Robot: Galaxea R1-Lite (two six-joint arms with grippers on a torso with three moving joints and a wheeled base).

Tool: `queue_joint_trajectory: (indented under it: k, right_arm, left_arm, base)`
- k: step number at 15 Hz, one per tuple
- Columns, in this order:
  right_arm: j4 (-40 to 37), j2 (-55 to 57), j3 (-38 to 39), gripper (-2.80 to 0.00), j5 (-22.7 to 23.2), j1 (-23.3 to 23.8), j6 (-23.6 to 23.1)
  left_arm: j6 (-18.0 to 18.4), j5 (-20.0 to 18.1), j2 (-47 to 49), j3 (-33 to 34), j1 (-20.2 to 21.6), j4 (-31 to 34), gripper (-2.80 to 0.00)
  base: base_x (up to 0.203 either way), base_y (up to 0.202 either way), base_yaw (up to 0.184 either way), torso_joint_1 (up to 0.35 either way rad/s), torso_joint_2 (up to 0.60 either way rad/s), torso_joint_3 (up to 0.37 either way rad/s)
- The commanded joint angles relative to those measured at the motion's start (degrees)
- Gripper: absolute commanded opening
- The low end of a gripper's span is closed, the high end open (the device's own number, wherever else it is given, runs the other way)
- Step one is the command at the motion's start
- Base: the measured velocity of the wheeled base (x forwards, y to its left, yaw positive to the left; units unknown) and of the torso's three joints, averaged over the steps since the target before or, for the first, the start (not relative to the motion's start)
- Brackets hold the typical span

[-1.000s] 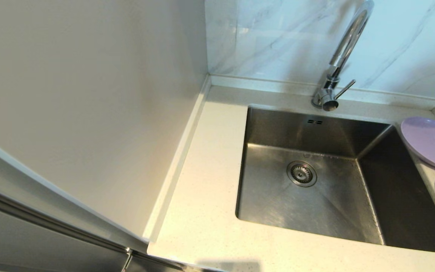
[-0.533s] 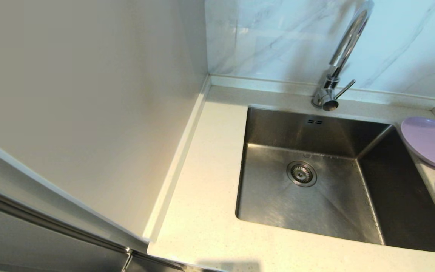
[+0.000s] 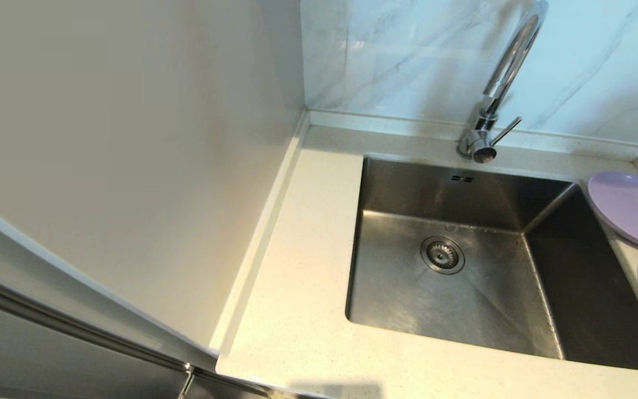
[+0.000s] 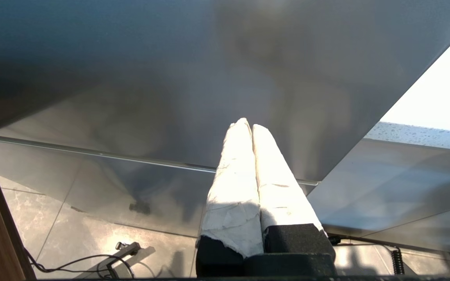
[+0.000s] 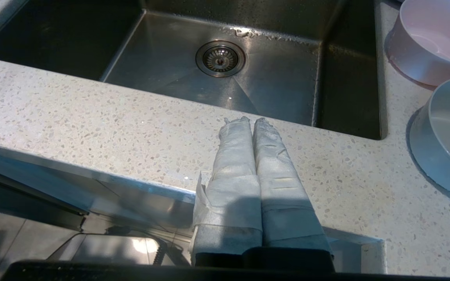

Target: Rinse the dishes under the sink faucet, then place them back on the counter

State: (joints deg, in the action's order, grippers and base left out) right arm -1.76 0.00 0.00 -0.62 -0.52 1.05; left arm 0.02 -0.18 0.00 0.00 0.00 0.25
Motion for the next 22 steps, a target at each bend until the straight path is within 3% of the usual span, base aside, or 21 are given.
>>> queue_joint_trajectory:
  k: [1, 8, 22]
  right_arm:
    - [0.00, 0.09, 0.44, -2.80, 0.01, -0.09, 0.01]
    - [0.00, 0.09, 0.46, -2.80, -1.05, 0.00, 2.38]
    - [0.00, 0.09, 0.44, -2.80, -1.14, 0.00, 2.47]
  left_arm:
    - [-0.02, 0.01, 0.00, 0.00, 0.00, 0.02, -2.80]
    - [-0.02, 0.01, 0.00, 0.00, 0.00, 0.02, -2.80]
    - [-0.02, -0.04, 0.00, 0.00, 0.00, 0.02, -2.80]
  base:
    - [0.000, 0.000, 0.000, 0.000, 0.00, 0.000]
    - [0.000, 0.000, 0.000, 0.000, 0.00, 0.000]
    - [0.000, 0.000, 0.000, 0.000, 0.00, 0.000]
